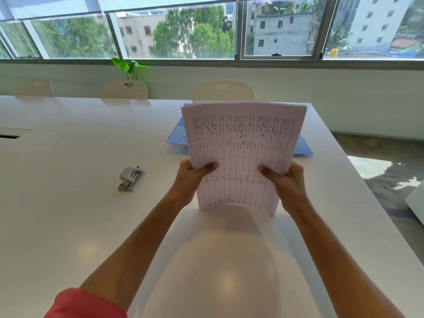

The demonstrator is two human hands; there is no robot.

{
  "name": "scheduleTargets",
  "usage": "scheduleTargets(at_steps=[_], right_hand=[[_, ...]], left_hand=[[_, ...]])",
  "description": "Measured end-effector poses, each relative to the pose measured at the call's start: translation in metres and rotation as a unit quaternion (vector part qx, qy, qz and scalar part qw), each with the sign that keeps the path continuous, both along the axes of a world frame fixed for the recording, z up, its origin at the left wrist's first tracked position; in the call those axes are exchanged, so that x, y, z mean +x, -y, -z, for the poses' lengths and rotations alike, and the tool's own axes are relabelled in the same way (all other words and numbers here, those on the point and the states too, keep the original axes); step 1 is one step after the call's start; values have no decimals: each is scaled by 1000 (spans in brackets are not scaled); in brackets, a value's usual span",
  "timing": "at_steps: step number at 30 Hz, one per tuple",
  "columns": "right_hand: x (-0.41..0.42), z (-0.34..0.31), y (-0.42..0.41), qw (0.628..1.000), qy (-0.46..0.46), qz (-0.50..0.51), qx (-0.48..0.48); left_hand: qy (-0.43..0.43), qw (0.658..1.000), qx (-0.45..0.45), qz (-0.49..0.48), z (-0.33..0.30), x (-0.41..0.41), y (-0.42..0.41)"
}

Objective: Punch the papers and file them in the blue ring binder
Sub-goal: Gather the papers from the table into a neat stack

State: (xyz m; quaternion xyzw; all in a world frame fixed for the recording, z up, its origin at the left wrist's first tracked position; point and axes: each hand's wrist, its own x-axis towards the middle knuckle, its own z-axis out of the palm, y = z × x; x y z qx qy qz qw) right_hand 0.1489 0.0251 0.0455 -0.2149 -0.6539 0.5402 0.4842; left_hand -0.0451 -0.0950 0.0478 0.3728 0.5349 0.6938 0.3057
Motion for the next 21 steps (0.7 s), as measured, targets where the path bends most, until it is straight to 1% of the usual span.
scheduleTargets(at_steps=[1,3,7,12,16,18,21], right_hand=[[-1,4,0,1000,-1,0,-13],[0,7,1,1000,-10,5,-5],[2,6,3,999,-34,-5,5],[-1,20,2,999,-10,-16,-33],[-1,18,1,1000,-10,-21,-18],[-2,20,-1,1000,12,-24,-11],[-1,24,-3,1000,30,-2,6]], left_hand=[[6,1000,-13,-7,5,2,-1],[9,1000,-21,-21,11,4,-2],[-6,1000,0,-13,16,5,0],[-6,1000,-21,-9,27,10,-2],[-25,999,-28,-21,27,9,-1],[-18,999,-36,-28,27,7,-2],[-11,998,-44,-38,25,6,-2]])
